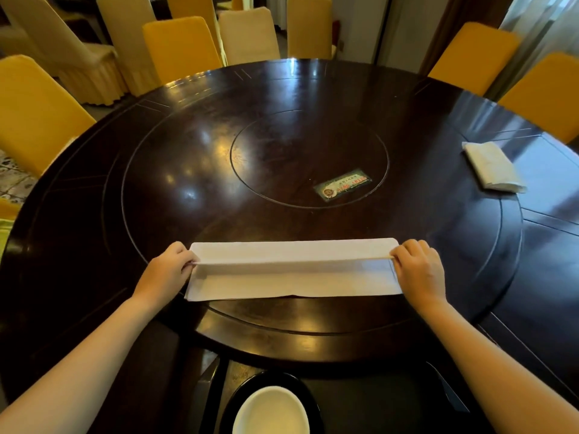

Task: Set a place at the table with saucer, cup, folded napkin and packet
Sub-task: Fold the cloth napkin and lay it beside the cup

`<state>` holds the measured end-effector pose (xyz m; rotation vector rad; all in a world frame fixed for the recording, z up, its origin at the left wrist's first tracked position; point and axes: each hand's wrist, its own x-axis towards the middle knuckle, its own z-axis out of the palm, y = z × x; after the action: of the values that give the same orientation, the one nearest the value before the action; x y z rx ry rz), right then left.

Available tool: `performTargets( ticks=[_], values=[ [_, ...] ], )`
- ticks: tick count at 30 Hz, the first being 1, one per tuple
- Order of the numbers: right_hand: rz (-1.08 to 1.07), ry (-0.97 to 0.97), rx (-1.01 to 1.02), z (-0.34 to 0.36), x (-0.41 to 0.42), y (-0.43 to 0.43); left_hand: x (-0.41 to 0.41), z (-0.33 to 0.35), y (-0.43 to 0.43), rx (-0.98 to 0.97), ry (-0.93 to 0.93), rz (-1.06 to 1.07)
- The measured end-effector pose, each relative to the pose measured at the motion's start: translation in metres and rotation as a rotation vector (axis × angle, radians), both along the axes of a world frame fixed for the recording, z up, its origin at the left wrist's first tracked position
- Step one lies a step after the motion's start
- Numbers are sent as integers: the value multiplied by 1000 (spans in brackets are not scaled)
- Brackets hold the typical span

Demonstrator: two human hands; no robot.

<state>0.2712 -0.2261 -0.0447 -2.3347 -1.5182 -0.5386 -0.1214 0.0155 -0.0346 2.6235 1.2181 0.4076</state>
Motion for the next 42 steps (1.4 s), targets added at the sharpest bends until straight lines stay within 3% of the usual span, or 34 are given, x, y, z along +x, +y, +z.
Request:
performTargets(
  ticks=[22, 42],
  values=[
    [124, 37, -145, -27, -14, -53, -33, -22, -63, 312, 344, -161],
    [286, -184, -231, -19, -1, -47, -32, -30, -48, 433, 398, -215]
  ],
)
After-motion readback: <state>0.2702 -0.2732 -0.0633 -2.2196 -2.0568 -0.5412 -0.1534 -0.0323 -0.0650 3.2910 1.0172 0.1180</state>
